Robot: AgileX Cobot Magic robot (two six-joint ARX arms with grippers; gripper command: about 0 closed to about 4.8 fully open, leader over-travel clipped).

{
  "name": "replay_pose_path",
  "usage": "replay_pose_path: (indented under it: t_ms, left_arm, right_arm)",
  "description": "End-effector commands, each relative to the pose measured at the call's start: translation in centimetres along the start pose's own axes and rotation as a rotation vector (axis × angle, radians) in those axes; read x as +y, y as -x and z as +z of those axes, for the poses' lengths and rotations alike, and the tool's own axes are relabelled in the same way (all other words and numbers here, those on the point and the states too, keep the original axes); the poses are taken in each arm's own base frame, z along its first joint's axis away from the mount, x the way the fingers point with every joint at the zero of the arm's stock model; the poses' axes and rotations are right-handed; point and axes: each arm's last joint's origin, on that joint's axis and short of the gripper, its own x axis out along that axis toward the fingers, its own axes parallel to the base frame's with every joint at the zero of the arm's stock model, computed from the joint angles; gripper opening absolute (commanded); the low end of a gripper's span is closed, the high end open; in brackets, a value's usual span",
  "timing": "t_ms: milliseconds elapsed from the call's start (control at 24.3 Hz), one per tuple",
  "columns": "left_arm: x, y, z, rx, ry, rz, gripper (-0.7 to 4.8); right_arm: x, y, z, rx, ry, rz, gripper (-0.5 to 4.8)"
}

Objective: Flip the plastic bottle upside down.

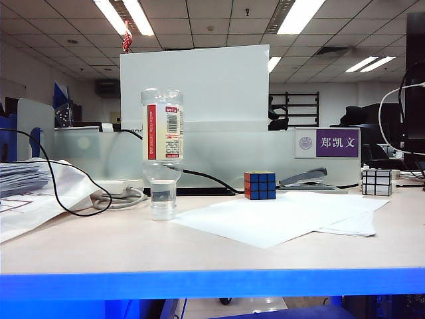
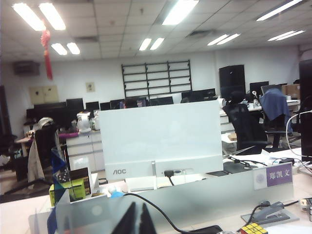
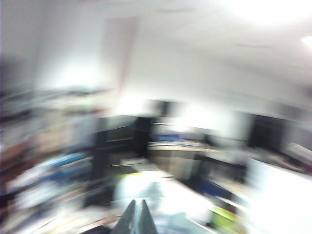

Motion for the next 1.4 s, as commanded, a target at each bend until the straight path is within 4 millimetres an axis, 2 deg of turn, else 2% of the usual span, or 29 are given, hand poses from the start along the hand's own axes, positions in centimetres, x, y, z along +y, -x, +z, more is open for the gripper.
replay_pose_path:
  t_ms: [41,165,288,329,452,658,823,905,1028,1275,1398]
  left_arm:
    - [0.1,0.2,-0.4,0.044,0.002,0.046,-0.04]
    - [0.1,0.3,-1.4,0.151,0.01,0.079,-0.04]
    - [0.1,0.2,-2.4,0.222,-0.008,0.083,-0.04]
    - [0.0,0.0,-3.1,0.241,-0.006,0.08,-0.04]
    - [-0.1,-0.7,-5.8,0.304,0.003,0.07,-0.04]
    - [-0.5,-1.3,-8.7,0.302,0.042,0.006,-0.04]
    - [-0.7,-1.5,-11.0,0.268,0.09,0.014,-0.04]
    - [-0.9,-1.6,-12.9,0.265,0.119,0.018,-0.04]
    - [-1.1,-1.8,-15.0,0.297,0.148,0.008,-0.04]
    - [-1.3,-2.1,-17.4,0.285,0.251,0.019,-0.04]
    - [-1.3,-2.1,-18.1,0.285,0.25,0.02,-0.04]
  right_arm:
    - [-0.4,1.1,-1.8,0.074,-0.003,-0.32,-0.1]
    - [0.6,3.1,-3.6,0.201,-0.014,-0.662,-0.09]
    - [1.9,4.7,-4.3,0.312,0.112,-0.89,-0.09]
    - [2.2,5.0,-4.5,0.32,0.132,-0.915,-0.09]
    - [2.4,5.5,-5.9,0.322,0.204,-0.862,-0.09]
    - [2.3,6.8,-9.2,0.304,0.164,-0.836,-0.09]
    - [1.8,8.4,-13.5,0.306,0.107,-0.848,-0.09]
    - [2.0,9.9,-16.8,0.317,0.07,-0.853,-0.09]
    - [2.3,11.6,-20.3,0.328,0.042,-0.862,-0.09]
    - [2.3,14.1,-26.1,0.365,-0.007,-0.879,-0.09]
    - [1.9,14.6,-27.9,0.408,-0.077,-0.856,-0.09]
